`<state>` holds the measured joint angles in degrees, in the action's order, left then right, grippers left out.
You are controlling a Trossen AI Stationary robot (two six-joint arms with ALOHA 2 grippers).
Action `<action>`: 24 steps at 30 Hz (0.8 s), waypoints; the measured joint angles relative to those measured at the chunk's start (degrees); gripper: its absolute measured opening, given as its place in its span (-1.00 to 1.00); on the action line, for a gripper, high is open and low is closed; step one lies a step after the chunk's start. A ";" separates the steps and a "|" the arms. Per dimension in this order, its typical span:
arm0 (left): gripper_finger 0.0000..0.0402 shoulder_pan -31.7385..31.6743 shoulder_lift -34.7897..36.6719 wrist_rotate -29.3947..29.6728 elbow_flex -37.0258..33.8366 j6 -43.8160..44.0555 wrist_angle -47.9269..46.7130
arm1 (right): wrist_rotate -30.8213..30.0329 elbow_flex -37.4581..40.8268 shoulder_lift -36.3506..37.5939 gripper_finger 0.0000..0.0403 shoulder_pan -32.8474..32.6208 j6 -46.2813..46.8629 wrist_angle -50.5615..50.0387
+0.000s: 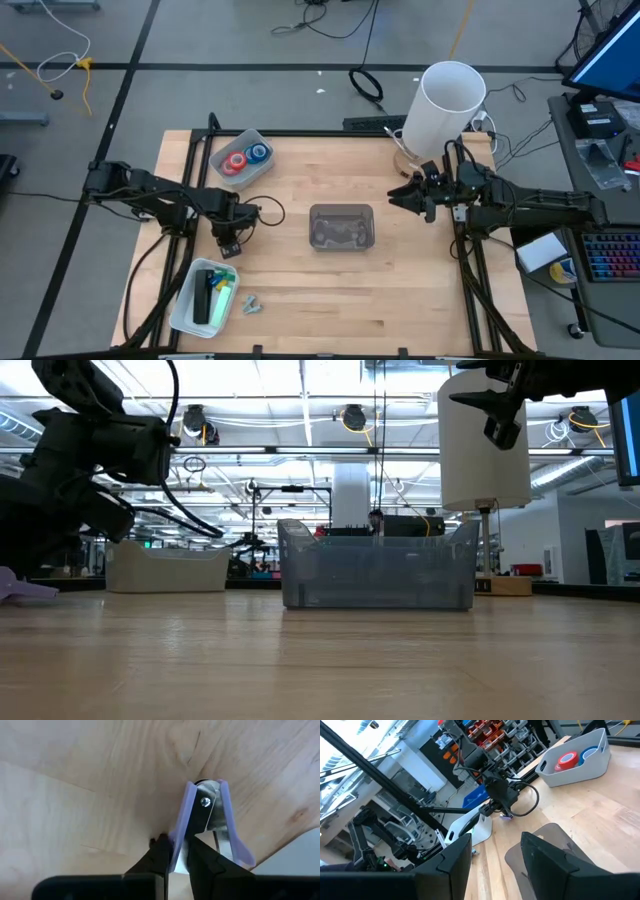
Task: Pick and place Stapler, Stapler remover, tape
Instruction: Put the violet stapler remover into the black bin
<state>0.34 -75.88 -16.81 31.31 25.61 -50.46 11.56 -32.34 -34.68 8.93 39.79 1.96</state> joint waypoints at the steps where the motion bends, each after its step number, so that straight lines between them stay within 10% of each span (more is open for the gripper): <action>1: -0.80 0.00 -0.02 -0.03 0.00 0.65 0.29 | 0.04 0.00 0.00 -0.17 0.00 0.01 0.00; 12: -0.80 -1.47 -0.13 0.45 4.74 1.94 -0.92 | 0.18 0.00 0.00 -0.17 0.00 0.02 0.00; 24: -0.79 -3.42 -0.05 13.53 29.15 -0.84 4.09 | 0.44 0.00 0.02 -0.17 -0.02 0.02 0.01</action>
<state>-3.08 -75.92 -3.28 60.46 24.78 -46.37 12.00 -32.34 -34.65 8.91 39.81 1.97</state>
